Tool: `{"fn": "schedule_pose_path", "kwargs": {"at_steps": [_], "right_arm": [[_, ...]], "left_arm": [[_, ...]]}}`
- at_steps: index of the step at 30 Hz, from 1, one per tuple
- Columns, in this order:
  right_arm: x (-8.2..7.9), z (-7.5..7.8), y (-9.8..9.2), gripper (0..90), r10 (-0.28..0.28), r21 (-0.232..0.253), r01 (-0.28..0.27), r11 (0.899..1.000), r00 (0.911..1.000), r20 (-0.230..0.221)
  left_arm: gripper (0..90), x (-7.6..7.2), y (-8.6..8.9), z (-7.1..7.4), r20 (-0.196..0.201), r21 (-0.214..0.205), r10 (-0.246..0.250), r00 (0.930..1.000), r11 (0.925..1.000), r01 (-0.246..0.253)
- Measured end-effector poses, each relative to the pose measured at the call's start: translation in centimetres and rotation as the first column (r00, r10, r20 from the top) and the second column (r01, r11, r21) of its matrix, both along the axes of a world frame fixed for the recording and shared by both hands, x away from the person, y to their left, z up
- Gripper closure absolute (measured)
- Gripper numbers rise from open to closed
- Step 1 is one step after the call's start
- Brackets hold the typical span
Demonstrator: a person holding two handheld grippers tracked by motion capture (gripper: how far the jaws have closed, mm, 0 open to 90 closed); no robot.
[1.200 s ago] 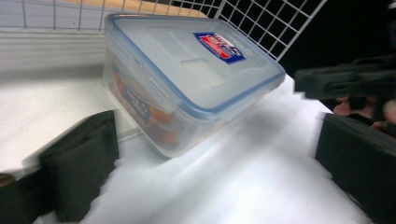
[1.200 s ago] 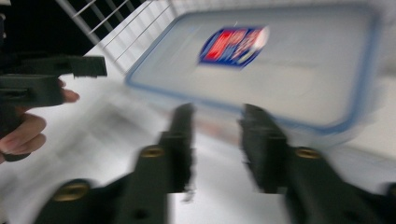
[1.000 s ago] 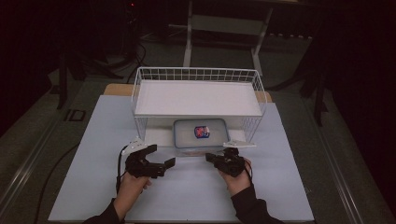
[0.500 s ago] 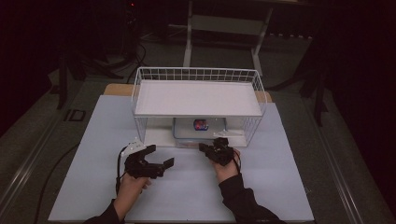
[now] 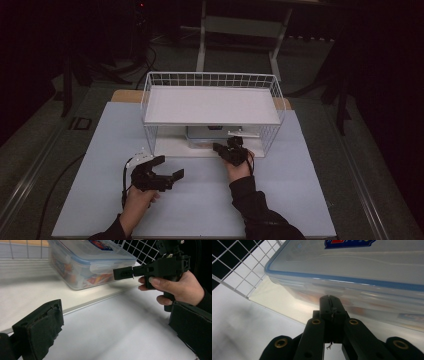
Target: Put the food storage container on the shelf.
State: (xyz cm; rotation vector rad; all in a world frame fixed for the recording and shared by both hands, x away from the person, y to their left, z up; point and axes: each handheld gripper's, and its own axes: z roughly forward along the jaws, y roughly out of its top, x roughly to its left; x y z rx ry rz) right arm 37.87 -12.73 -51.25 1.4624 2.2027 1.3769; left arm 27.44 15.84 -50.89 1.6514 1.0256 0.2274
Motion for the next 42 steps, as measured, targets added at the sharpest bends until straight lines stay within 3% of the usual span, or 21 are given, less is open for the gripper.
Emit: {"fn": "schedule_pose_path", "kwargs": {"at_steps": [6,11,16,20,22,29,37,42], "right_arm": [[-0.2,-0.1,0.6,87.1,0.017,-0.006,-0.017,1.0,0.9998,0.009],[-1.0,-0.2,0.7,60.7,0.063,0.002,-0.063,0.998,0.998,0.007],[-2.4,-0.1,0.0,33.6,0.099,0.021,-0.1,0.995,0.9944,0.035],[-3.4,0.1,-0.8,21.9,0.133,0.034,-0.135,0.99,0.9894,0.058],[-3.9,0.3,-1.2,19.8,0.135,0.029,-0.137,0.99,0.9883,0.071],[-6.1,1.0,-2.9,19.4,0.144,0.034,-0.149,0.988,0.982,0.122],[-8.1,0.7,-4.9,19.5,0.137,0.018,-0.141,0.99,0.9823,0.127],[-8.9,0.3,-5.9,19.5,0.14,0.008,-0.142,0.99,0.9832,0.118]], "left_arm": [[0.0,-0.1,0.0,0.1,0.011,0.013,0.004,0.9999,0.9999,-0.004],[0.0,-0.3,-0.1,0.3,0.022,0.023,-0.008,0.9997,0.9997,0.007],[0.0,-0.4,-0.3,0.4,0.028,0.032,-0.014,0.9995,0.9994,0.013],[0.0,-0.6,-0.5,0.5,0.036,0.047,-0.028,0.999,0.9986,0.026],[0.0,-0.7,-0.6,0.6,0.044,0.039,-0.047,0.9979,0.9982,0.045],[0.0,-1.7,-0.9,1.1,0.079,0.068,-0.091,0.9926,0.9939,0.086],[0.0,-2.8,-0.7,0.6,0.081,0.098,-0.129,0.9884,0.9878,0.12],[0.0,-3.3,-0.5,0.3,0.07,0.096,-0.15,0.9862,0.985,0.143]]}}
